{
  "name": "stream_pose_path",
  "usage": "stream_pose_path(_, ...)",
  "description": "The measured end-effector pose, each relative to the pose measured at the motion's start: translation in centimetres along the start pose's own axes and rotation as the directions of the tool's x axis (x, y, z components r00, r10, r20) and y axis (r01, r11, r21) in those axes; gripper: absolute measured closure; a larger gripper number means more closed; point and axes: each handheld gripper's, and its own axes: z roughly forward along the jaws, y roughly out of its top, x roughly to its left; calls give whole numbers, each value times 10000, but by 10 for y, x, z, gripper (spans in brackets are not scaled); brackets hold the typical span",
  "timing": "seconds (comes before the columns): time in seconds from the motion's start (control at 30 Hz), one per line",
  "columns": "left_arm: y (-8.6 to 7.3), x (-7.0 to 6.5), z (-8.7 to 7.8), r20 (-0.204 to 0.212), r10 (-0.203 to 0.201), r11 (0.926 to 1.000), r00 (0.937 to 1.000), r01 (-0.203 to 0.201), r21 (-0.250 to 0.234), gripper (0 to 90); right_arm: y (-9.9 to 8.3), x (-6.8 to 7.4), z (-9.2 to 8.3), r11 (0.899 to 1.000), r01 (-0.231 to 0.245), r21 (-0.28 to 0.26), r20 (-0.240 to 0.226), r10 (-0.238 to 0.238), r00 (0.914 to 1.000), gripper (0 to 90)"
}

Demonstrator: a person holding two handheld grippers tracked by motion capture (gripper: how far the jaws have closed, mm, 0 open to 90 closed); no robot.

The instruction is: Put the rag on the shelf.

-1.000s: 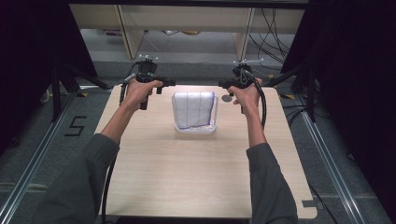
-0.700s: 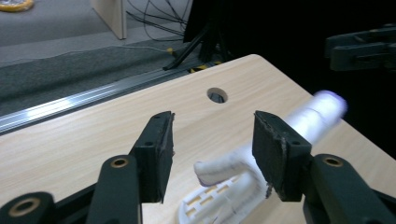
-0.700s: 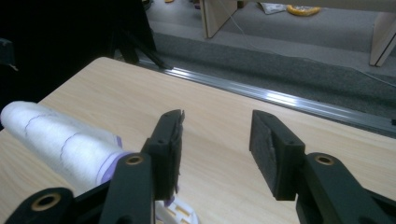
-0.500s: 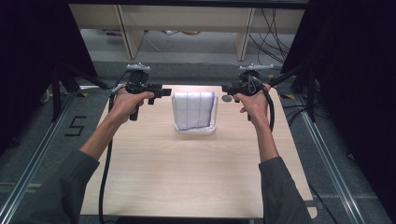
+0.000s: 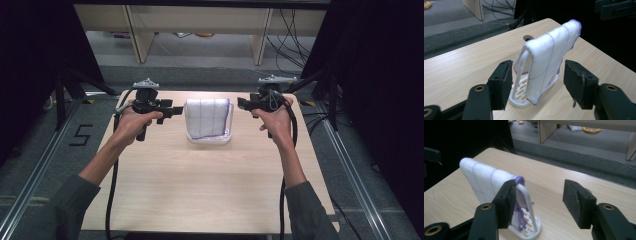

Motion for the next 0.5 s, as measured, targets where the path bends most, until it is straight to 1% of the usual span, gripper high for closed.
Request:
stream_pose_path(0.03, -1, -1, -1, 72, 16, 10000, 10000, -16, 48, 376, -1, 1, -1, 10000, 13, -18, -103, -13, 9999, 426)
stream_pose_path(0.07, -2, -3, -2, 190, 52, 9999, 9998, -55, 136, 364, -2, 2, -1, 10000, -19, -23, -90, 19, 10000, 418)
stream_pose_path(0.1, -3, -4, -3, 210, 109, 9999, 9997, -112, 121, 347, -3, 2, -3, 9998, 207, -19, -3, -207, 9998, 405)
stream_pose_path(0.13, -5, -6, -4, 190, 52, 10000, 9998, -52, -3, 343, -4, 4, -3, 9999, 110, -49, -61, -110, 9999, 393)
stream_pose_path(0.17, -5, -7, -5, 226, 79, 10000, 9997, -79, -1, 333, -4, 6, -4, 10000, -12, -50, -54, 12, 10000, 375)
stream_pose_path(0.2, -6, -9, -6, 343, 118, 9999, 9993, -118, -6, 324, -5, 8, -5, 10000, -79, -53, -41, 78, 10000, 365)
stream_pose_path(0.23, -6, -10, -7, 328, 155, 9999, 9993, -154, -21, 314, -5, 9, -6, 9998, 197, -79, -4, -197, 9998, 350)
stream_pose_path(0.27, -7, -11, -9, 235, 142, 9999, 9996, -140, -77, 306, -5, 11, -6, 9999, 69, -88, -50, -69, 10000, 338)
stream_pose_path(0.3, -8, -12, -9, 268, 145, 9999, 9995, -144, -37, 293, -6, 13, -7, 9999, 35, -163, -74, -36, 10000, 314)
stream_pose_path(0.33, -9, -12, -10, 371, 181, 9998, 9991, -181, -1, 284, -6, 15, -8, 9999, 39, -128, -11, -39, 10000, 300)
stream_pose_path(0.37, -10, -13, -11, 319, 172, 9998, 9993, -173, 25, 275, -7, 15, -9, 9995, 265, -151, 64, -264, 9996, 298)
stream_pose_path(0.43, -14, -14, -12, 319, 208, 9998, 9993, -210, 69, 261, -8, 18, -10, 9998, 131, -179, -147, -134, 9998, 291)
stream_pose_path(0.47, -15, -14, -13, 304, 166, 9999, 9994, -166, 5, 253, -9, 20, -10, 9998, 157, -139, -123, -159, 9998, 283)
stream_pose_path(0.5, -17, -14, -14, 423, 157, 9999, 9990, -157, 6, 250, -10, 20, -10, 9994, 329, -136, -148, -331, 9993, 276)
